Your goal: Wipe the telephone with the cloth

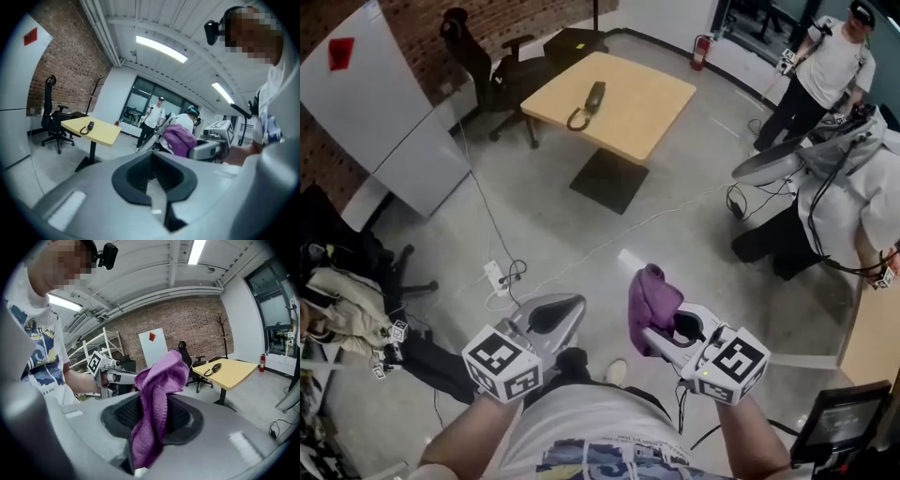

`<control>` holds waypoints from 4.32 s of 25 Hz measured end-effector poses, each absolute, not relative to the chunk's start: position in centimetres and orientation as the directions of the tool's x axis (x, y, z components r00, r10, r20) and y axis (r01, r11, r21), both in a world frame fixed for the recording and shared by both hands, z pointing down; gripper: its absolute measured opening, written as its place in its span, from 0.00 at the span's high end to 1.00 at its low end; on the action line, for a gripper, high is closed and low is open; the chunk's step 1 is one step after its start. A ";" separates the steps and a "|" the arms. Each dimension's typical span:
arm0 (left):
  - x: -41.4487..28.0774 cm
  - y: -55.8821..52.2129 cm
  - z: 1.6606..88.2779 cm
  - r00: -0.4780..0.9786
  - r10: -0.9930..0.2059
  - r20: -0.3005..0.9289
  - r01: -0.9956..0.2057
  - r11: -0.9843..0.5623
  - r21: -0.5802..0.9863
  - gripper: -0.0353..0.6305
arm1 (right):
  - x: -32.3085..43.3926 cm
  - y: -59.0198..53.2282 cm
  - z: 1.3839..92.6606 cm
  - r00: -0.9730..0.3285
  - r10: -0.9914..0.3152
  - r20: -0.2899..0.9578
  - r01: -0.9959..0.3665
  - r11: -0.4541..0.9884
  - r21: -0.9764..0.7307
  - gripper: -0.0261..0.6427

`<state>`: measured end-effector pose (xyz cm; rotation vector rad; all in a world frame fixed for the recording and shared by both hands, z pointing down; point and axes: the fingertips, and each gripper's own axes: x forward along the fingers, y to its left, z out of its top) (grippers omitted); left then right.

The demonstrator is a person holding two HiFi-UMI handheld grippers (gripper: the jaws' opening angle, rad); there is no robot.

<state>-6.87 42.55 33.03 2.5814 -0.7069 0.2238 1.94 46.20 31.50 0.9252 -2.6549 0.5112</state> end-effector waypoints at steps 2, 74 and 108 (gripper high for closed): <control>-7.9 41.2 33.0 0.853 -0.450 0.264 -0.520 -0.768 0.373 0.94 | 0.9 45.2 31.5 -0.758 -0.536 0.372 -0.636 0.734 -0.240 0.78; -3.7 -4.0 43.9 0.739 -0.529 0.417 -0.665 -0.673 0.324 0.78 | 5.6 0.6 37.0 -0.727 -0.487 0.484 -0.654 0.707 -0.269 0.78; 7.3 -23.3 59.6 0.362 -0.655 0.664 -0.911 -0.401 0.101 0.55 | 19.6 -11.3 40.3 -0.785 -0.286 0.550 -0.514 0.797 -0.319 0.78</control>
